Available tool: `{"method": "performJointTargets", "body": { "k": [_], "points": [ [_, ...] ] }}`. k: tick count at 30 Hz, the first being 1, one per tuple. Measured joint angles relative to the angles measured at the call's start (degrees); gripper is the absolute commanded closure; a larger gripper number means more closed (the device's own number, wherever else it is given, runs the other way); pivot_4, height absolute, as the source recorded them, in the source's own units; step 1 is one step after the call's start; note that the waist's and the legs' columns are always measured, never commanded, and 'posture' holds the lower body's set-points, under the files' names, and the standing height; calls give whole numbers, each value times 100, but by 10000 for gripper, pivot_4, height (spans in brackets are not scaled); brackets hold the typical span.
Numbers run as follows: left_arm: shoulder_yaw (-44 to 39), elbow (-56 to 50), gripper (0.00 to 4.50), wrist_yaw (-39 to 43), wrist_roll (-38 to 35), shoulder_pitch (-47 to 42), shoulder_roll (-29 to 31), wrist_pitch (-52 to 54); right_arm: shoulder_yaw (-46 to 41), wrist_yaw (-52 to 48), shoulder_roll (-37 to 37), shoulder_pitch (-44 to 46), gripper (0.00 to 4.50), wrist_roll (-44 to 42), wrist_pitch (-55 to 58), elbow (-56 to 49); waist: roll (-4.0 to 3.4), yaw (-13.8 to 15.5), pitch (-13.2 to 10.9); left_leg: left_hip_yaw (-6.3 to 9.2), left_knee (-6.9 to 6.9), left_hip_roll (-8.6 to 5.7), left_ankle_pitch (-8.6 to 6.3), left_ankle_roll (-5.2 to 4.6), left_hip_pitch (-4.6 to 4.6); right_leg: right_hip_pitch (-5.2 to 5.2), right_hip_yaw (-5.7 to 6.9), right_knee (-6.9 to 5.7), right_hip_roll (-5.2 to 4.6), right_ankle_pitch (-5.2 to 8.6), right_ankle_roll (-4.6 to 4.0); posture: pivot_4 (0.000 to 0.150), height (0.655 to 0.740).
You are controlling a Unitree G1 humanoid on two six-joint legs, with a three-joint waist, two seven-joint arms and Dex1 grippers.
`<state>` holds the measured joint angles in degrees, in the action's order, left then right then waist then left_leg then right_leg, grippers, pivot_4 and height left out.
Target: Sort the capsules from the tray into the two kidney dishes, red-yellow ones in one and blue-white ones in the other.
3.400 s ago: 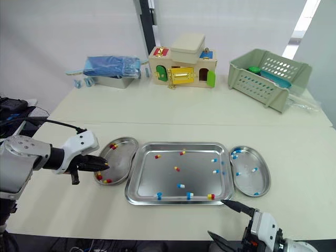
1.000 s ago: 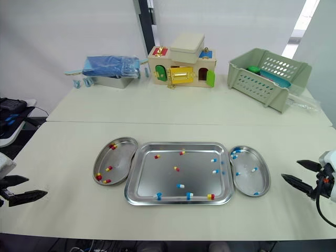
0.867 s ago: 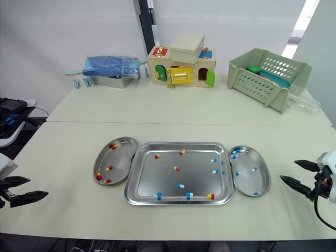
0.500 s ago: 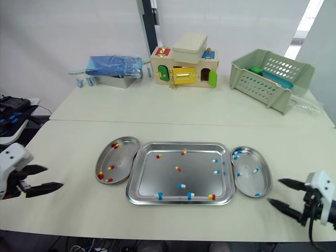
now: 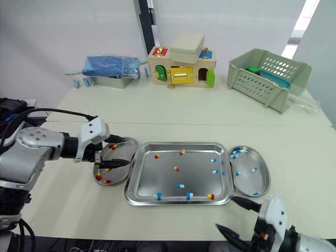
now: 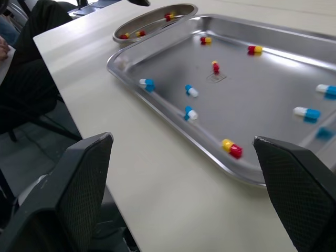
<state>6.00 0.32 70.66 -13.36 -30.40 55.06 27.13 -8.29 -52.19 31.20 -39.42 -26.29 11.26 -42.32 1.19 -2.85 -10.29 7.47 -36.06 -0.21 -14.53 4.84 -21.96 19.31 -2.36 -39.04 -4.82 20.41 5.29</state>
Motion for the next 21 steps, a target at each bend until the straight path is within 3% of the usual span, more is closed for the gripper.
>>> {"method": "performJointTargets", "body": {
  "k": [11, 14, 17, 21],
  "points": [
    [816, 1119, 284, -121, 649, -871, -1139, -359, 563, 623, -250, 161, 0, 554, -391, 84, 2, 5, 0, 6, -5, -3, 0, 1, -1, -3, 4, 0, 0, 0, 0, 1500, 7400],
    [968, 1368, 6562, -136, 825, -1052, -1283, -408, 644, 749, -249, 196, 0, 612, -395, 82, 2, -14, 0, 7, -4, -3, 0, 1, 0, -2, 4, 0, 0, 0, 0, 1500, 7400],
    [1020, 1526, 15796, -124, 970, -1099, -1342, -441, 727, 863, -246, 202, 0, 697, -395, 80, 2, -23, 0, 8, -4, -3, 1, 1, 0, -2, 4, -1, 0, 0, 0, 1500, 7400],
    [1223, 1608, 15796, -87, 1165, -1099, -1380, -394, 797, 993, -246, 191, 0, 720, -395, 41, 2, -15, 0, 10, -5, -4, 1, 1, -2, -3, 5, -1, 0, 0, 0, 1500, 7400]
  ]
}}
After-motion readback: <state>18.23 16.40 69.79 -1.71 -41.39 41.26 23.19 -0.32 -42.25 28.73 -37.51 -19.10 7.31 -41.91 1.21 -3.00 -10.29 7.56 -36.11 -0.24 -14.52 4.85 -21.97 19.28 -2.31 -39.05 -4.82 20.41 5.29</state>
